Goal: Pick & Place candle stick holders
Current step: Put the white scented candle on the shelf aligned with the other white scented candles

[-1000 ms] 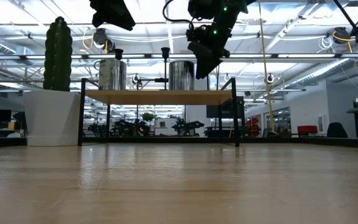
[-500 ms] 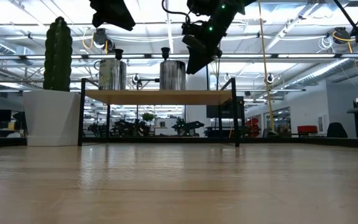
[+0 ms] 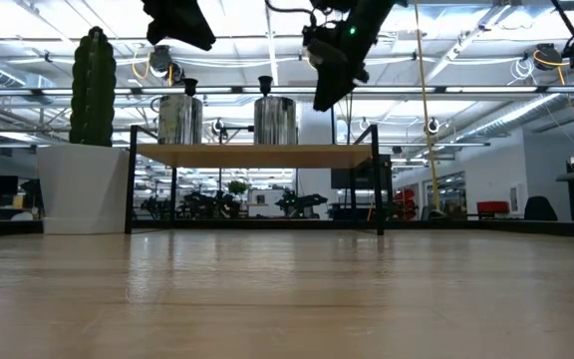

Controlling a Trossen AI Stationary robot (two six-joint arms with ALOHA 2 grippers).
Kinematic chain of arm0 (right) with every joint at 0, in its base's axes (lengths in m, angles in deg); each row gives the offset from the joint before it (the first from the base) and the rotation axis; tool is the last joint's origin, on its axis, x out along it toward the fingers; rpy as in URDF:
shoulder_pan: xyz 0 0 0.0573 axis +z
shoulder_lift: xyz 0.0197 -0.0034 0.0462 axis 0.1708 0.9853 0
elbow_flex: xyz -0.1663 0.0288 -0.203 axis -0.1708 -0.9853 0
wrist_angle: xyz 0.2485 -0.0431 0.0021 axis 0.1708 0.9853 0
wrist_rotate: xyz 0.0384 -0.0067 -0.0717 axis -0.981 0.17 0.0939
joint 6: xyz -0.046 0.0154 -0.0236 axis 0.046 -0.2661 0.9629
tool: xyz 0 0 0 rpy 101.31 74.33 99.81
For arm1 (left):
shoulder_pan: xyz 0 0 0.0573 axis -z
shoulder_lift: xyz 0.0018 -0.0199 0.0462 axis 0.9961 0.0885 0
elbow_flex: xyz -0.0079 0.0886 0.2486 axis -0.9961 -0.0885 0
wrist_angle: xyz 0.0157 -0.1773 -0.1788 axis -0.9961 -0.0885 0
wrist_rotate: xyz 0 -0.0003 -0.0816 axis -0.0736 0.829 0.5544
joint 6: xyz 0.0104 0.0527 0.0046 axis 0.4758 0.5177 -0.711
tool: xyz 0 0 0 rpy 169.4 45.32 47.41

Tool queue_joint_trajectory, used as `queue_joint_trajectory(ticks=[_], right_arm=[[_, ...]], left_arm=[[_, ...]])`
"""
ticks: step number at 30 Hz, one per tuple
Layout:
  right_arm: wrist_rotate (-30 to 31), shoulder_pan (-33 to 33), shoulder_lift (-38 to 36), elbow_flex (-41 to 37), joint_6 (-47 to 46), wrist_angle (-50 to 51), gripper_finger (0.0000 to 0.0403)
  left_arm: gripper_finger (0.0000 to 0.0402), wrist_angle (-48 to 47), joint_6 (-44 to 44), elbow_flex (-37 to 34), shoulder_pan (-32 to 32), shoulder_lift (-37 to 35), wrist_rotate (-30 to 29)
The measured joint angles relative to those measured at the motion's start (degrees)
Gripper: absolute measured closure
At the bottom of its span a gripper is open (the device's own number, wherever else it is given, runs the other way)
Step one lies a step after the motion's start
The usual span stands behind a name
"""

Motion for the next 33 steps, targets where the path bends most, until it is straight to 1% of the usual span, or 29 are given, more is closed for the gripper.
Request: queue_joint_trajectory(ticks=[3,6,11,17,21,25,29,31,33], right_arm=[[0.0,2.6,-2.0,0.0,-3.2,4.5,0.0273],[-0.1,6.7,-3.9,0.0,-7.5,7.6,0.0273],[-0.2,15.8,-6.1,0.0,-16.9,13.9,0.0273],[-0.1,27.5,-6.2,0.0,-28.7,20.5,0.0273],[-0.2,34.5,-5.6,-1.0,-35.3,21.2,0.0273],[-3.7,39.6,-5.4,-4.6,-42.7,21.0,0.0273],[-5.9,42.4,-5.5,-9.3,-49.9,20.4,0.0273],[-9.0,43.1,-5.5,-12.5,-52.1,18.7,0.0273],[-13.7,43.6,-5.5,-15.4,-52.3,15.6,0.0273]], left_arm=[[0.0298,-0.8,0.0,0.0,0.0,0.0,0.0],[0.0298,-1.5,0.0,0.0,0.0,0.0,0.0],[0.0298,-2.5,-1.3,0.0,0.0,0.0,0.0],[0.0298,-2.8,-2.6,0.0,0.0,0.0,0.0],[0.0298,-4.2,-2.7,0.0,0.0,0.0,0.0],[0.0298,-5.8,-3.0,0.0,0.0,0.0,0.0],[0.0298,-6.3,-3.9,0.0,0.0,0.0,0.0],[0.0298,-6.3,-3.9,0.0,0.0,0.0,0.0],[0.0298,-6.3,-3.9,0.0,0.0,0.0,0.0]])
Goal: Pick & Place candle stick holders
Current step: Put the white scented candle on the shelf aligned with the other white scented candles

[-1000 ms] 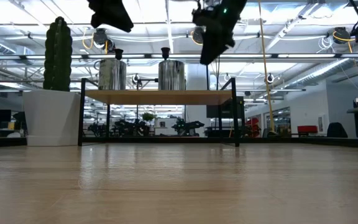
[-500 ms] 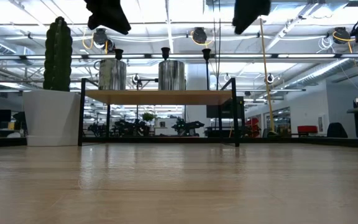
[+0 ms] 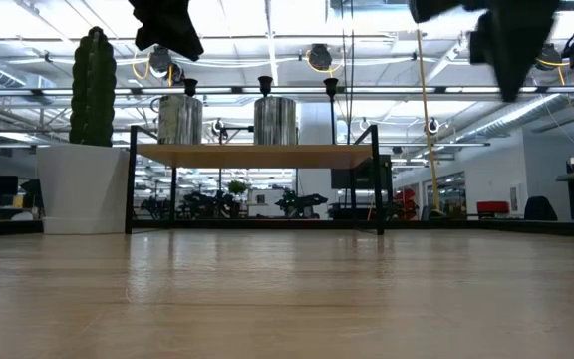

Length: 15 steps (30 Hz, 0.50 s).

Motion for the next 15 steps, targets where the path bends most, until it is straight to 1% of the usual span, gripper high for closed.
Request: queue_joint_trajectory(ticks=[2,5,11,15], right_arm=[[-4.8,0.7,0.0,-2.3,0.1,-3.0,0.0273],[-7.9,1.7,0.0,-4.8,0.0,-6.8,0.0273],[-8.7,4.4,0.0,-5.4,2.7,-8.7,0.0273],[-8.5,7.2,0.0,-5.4,0.8,-9.5,0.0273]], left_arm=[[0.0298,-0.4,0.0,0.0,0.0,0.0,0.0],[0.0298,-1.7,0.0,0.0,0.0,0.0,0.0],[0.0298,-1.0,0.4,0.0,0.0,0.0,0.0],[0.0298,-1.0,0.5,0.0,0.0,0.0,0.0]])
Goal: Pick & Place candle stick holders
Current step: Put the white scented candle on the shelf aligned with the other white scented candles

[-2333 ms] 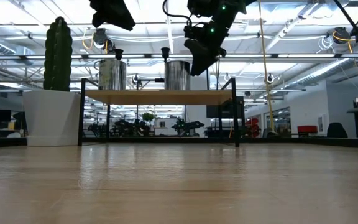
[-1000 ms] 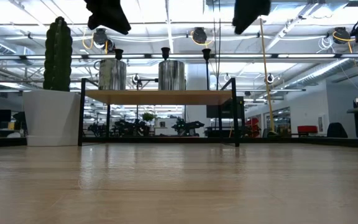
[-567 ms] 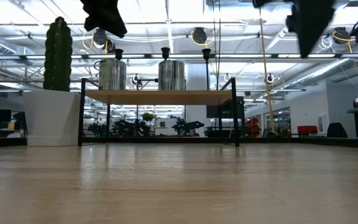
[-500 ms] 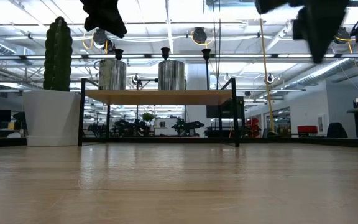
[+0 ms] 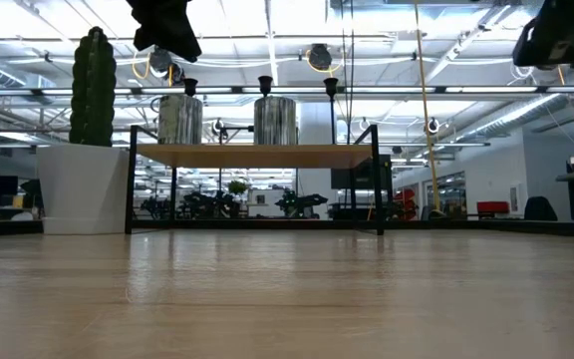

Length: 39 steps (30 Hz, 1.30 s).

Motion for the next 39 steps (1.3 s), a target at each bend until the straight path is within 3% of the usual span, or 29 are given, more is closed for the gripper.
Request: queue_joint_trajectory(ticks=[17,24,28,34,39], right_arm=[[1.1,-0.3,-0.5,-7.8,-8.7,-7.2,0.0273],[0.0,-1.2,-0.5,-9.7,-5.4,-7.3,0.0277],[-1.0,-2.4,-0.5,-10.1,-4.9,-7.3,0.0308],[-3.2,-3.4,-0.5,-10.1,0.4,-7.3,0.0387],[-3.4,-4.4,-0.9,-10.2,1.9,-7.5,0.0392]], left_arm=[[0.0298,0.2,1.5,0.0,0.0,0.0,0.0],[0.0298,0.2,1.6,0.0,0.0,0.0,-0.1],[0.0298,0.2,1.6,0.0,0.0,0.0,-0.1],[0.0298,0.2,1.7,0.0,0.0,0.0,-0.1],[0.0298,0.2,2.0,0.0,0.0,0.0,-0.1]])
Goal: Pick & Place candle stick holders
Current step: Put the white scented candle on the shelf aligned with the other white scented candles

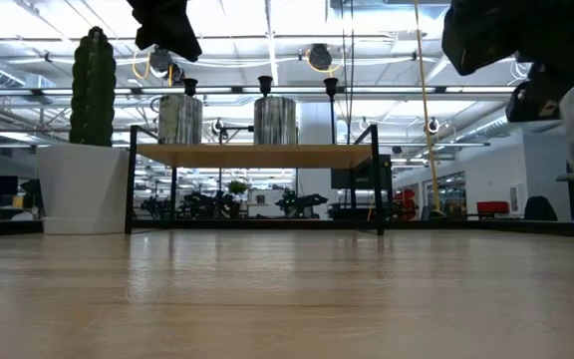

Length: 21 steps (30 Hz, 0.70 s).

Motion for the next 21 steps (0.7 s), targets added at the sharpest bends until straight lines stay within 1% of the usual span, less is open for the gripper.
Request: queue_joint_trajectory(ticks=[2,4,7,10,13,18,21], right_arm=[[0.2,-0.4,-0.9,0.0,-0.1,-0.6,0.0395],[0.5,-1.1,-2.2,0.0,2.9,-2.2,0.04],[4.3,-2.5,-4.0,1.4,9.3,-3.2,0.0399],[6.3,-5.7,-5.9,2.8,18.7,-4.3,0.0401],[8.8,-10.9,-7.8,5.6,24.5,-6.1,0.0401],[16.9,-21.6,-9.7,13.5,30.6,-4.4,0.0402],[16.0,-28.9,-9.8,21.1,32.2,-1.8,0.0402]], left_arm=[[0.0298,0.0,0.0,0.0,0.0,0.0,0.0],[0.0298,0.1,0.0,0.0,0.0,0.0,0.0],[0.0298,0.1,0.0,0.0,0.0,0.0,-0.1],[0.0298,0.2,0.0,0.0,0.0,0.0,-1.4],[0.0298,0.2,0.0,0.0,0.0,0.0,-1.9],[0.0298,0.2,0.0,0.0,0.0,0.0,-1.9],[0.0298,0.2,0.0,0.0,0.0,0.0,-1.9]])
